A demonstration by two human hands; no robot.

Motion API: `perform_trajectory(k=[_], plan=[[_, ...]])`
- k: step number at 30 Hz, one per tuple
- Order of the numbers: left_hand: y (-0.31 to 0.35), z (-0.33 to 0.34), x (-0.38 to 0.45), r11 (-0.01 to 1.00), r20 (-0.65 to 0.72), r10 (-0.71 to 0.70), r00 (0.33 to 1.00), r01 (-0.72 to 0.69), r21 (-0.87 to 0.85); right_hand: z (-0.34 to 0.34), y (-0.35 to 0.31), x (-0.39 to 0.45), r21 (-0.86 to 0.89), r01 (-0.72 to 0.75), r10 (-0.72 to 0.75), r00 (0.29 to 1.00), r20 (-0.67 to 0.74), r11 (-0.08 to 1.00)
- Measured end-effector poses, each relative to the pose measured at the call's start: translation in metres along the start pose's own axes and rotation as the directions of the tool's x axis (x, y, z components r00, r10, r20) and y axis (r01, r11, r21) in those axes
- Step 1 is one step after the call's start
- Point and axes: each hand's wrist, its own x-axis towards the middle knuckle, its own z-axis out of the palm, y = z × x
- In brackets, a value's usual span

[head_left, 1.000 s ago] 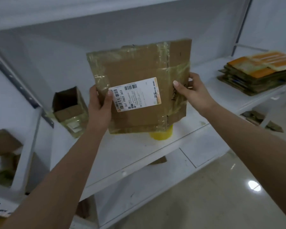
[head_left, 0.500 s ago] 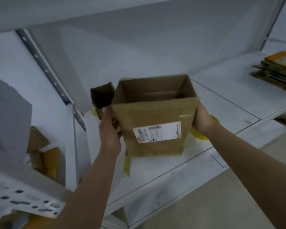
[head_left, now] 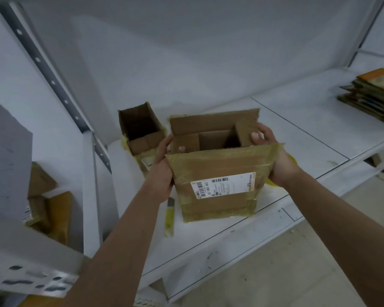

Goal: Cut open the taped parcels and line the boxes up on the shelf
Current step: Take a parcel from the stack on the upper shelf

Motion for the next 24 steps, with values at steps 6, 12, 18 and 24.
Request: perform_trajectory(k=[6, 12, 18, 24], plan=[[-0.002, 0.003, -0.005, 0.986, 0.054, 0.151, 0.987, -0.146, -0.078, 0.002, 0.000, -0.004, -0.030, 0.171, -0.171, 0.985, -0.008, 0.985], [-0.001, 0.008, -0.011, 0.967, 0.016, 0.249, 0.968, -0.249, 0.048, 0.008, -0.004, -0.002, 0.032, 0.112, -0.106, 0.983, -0.148, 0.993], [-0.001, 0.010, -0.020, 0.970, -0.023, 0.241, 0.970, -0.240, 0.035, 0.007, -0.007, 0.000, 0.032, 0.121, -0.115, 0.982, -0.149, 0.992], [0.004, 0.021, -0.023, 0.959, -0.172, 0.214, 0.961, -0.174, 0.222, 0.003, -0.010, -0.001, 0.113, 0.036, -0.018, 0.988, -0.151, 0.993]])
